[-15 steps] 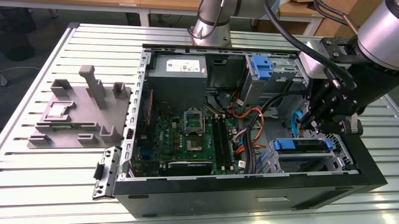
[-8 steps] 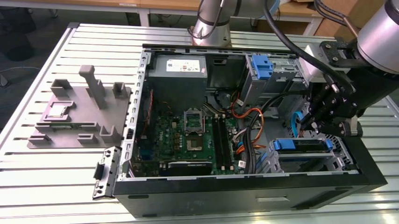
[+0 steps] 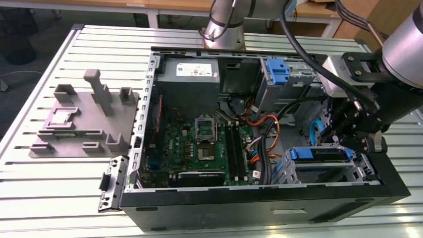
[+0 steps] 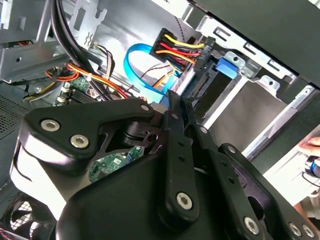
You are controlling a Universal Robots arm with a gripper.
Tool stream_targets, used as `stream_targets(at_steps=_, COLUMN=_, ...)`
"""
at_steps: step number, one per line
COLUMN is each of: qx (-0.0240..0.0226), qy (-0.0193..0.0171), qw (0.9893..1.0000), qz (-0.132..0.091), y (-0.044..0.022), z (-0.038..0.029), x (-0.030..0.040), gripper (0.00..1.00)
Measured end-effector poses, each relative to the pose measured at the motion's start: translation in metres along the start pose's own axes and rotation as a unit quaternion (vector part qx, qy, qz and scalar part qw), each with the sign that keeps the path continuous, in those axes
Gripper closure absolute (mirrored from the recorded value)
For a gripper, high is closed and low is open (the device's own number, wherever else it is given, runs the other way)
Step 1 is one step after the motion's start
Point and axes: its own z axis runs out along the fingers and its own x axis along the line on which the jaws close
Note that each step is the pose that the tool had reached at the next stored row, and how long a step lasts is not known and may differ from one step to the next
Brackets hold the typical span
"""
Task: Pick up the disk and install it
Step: 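Insert the first disk wire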
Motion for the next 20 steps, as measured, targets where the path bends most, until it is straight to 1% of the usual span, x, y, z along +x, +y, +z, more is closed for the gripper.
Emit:
stream_targets(at_steps=3, qx=0.0018, qy=-0.0044, qw=1.0, qz=0.0, y=0.0, z=0.0009, x=0.0052, gripper=0.84)
stream_targets(at_steps=5, qx=0.0021, qy=-0.0071, qw=1.0, qz=0.0, y=0.0001, z=0.0014, x=0.0067, gripper=0.84)
stream_targets(at_steps=10, qx=0.0029, qy=-0.0119, qw=0.9999, qz=0.0, y=0.0001, z=0.0025, x=0.0134, gripper=0.84)
stream_targets(at_steps=12, qx=0.003, qy=-0.0122, qw=0.9999, qz=0.0, y=0.0001, z=0.0026, x=0.0148, gripper=0.84)
stream_targets(at_steps=15, qx=0.003, qy=-0.0119, qw=0.9999, qz=0.0, y=0.0001, z=0.0027, x=0.0148, gripper=0.84)
stream_targets(at_steps=18, qx=0.003, qy=-0.0071, qw=1.0, qz=0.0, y=0.0, z=0.0028, x=0.0148, gripper=0.84)
stream_targets(at_steps=19, qx=0.003, qy=-0.0059, qw=1.0, qz=0.0, y=0.0, z=0.0027, x=0.0149, gripper=0.84)
stream_targets(at_steps=20, qx=0.003, qy=-0.0055, qw=1.0, qz=0.0, y=0.0001, z=0.0028, x=0.0149, gripper=0.84)
